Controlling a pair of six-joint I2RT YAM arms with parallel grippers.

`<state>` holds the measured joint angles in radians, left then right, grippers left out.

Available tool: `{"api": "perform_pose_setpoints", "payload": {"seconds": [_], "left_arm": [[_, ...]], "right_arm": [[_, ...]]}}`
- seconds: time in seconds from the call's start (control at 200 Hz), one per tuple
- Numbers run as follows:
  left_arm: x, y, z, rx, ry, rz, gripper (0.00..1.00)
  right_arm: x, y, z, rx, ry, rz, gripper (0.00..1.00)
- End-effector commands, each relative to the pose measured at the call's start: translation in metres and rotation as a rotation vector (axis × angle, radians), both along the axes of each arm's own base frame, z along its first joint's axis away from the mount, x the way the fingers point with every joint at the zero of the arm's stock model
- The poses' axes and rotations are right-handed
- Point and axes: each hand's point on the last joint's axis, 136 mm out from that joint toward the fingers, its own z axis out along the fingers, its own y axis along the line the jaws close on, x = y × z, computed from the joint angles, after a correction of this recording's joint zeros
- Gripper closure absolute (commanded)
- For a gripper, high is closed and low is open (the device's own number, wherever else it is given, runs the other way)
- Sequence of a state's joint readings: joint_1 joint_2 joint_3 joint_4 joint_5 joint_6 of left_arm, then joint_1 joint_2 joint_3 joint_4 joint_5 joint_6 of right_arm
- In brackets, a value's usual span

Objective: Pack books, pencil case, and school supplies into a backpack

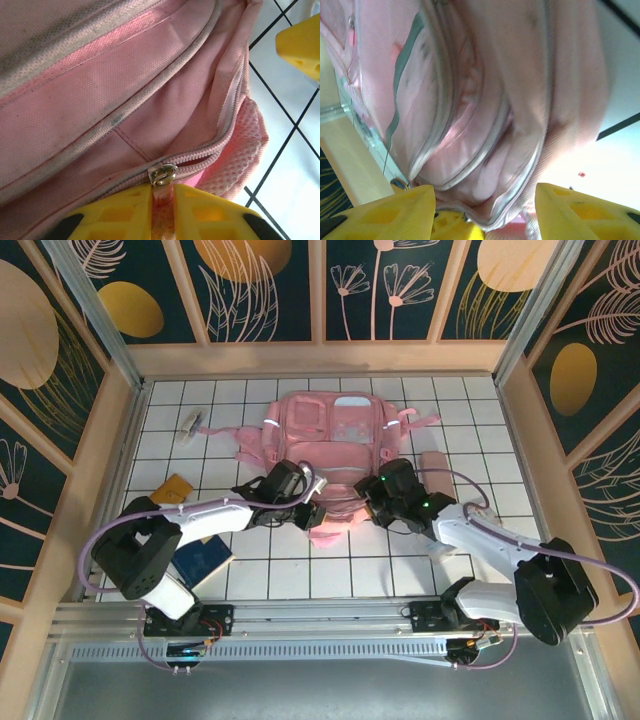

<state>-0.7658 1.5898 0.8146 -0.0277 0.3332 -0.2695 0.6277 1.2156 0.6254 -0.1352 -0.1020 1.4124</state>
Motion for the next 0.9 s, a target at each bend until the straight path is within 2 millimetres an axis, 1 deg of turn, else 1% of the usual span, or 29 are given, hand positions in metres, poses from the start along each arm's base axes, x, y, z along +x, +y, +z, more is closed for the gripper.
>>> {"api": "perform_pose_setpoints", "payload": {"seconds": [0.0,0.04,0.065,0.13,0.205,0.275,0.335,0.385,0.45,0.55,0.58,0.605,0.651,0.681,0.701,0.806,0.891], "left_arm": [[-0.001,-0.004,-0.004,0.014,0.022,-0.014,0.89],[-0.001,-0.004,-0.004,0.015,0.024,-0.017,0.92],[-0.001,-0.005,-0.003,0.012,0.025,-0.022,0.96],[-0.002,-0.005,-0.003,0.01,0.023,-0.025,1.0],[-0.003,-0.005,0.002,-0.005,0.014,-0.03,1.0],[-0.006,-0.007,0.007,-0.03,0.005,-0.048,1.0],[-0.009,-0.007,0.015,-0.054,-0.011,-0.06,1.0],[-0.012,-0.008,0.02,-0.076,-0.019,-0.077,1.0],[-0.015,-0.007,0.026,-0.101,-0.035,-0.089,1.0],[-0.018,-0.006,0.032,-0.121,-0.054,-0.098,1.0],[-0.019,-0.006,0.033,-0.124,-0.056,-0.099,1.0],[-0.019,-0.006,0.033,-0.125,-0.058,-0.1,1.0],[-0.019,-0.006,0.033,-0.124,-0.056,-0.099,1.0],[-0.019,-0.006,0.032,-0.122,-0.055,-0.099,1.0],[-0.018,-0.006,0.031,-0.12,-0.053,-0.098,1.0],[-0.017,-0.008,0.029,-0.112,-0.041,-0.1,1.0],[-0.016,-0.009,0.029,-0.112,-0.04,-0.096,1.0]], "right_arm": [[0.004,-0.005,-0.012,-0.048,-0.014,0.025,0.49],[0.008,0.0,-0.013,-0.05,-0.016,0.042,0.52],[0.01,0.003,-0.014,-0.048,-0.016,0.053,0.53],[0.014,0.01,-0.016,-0.042,-0.023,0.075,0.6],[0.018,0.017,-0.016,-0.026,-0.03,0.093,0.71],[0.02,0.019,-0.016,-0.028,-0.033,0.098,0.75],[0.023,0.02,-0.011,-0.031,-0.052,0.107,0.8],[0.025,0.02,-0.007,-0.035,-0.067,0.108,0.81],[0.028,0.02,-0.003,-0.037,-0.081,0.11,0.91],[0.031,0.024,0.005,-0.021,-0.098,0.115,1.0],[0.031,0.025,0.008,-0.015,-0.102,0.118,1.0],[0.032,0.026,0.01,-0.011,-0.101,0.122,0.98],[0.032,0.028,0.012,-0.011,-0.095,0.131,0.88],[0.032,0.03,0.013,-0.015,-0.09,0.138,0.79],[0.033,0.03,0.014,-0.018,-0.087,0.142,0.76],[0.032,0.034,0.017,-0.026,-0.076,0.165,0.74],[0.031,0.034,0.016,-0.03,-0.07,0.168,0.76]]}}
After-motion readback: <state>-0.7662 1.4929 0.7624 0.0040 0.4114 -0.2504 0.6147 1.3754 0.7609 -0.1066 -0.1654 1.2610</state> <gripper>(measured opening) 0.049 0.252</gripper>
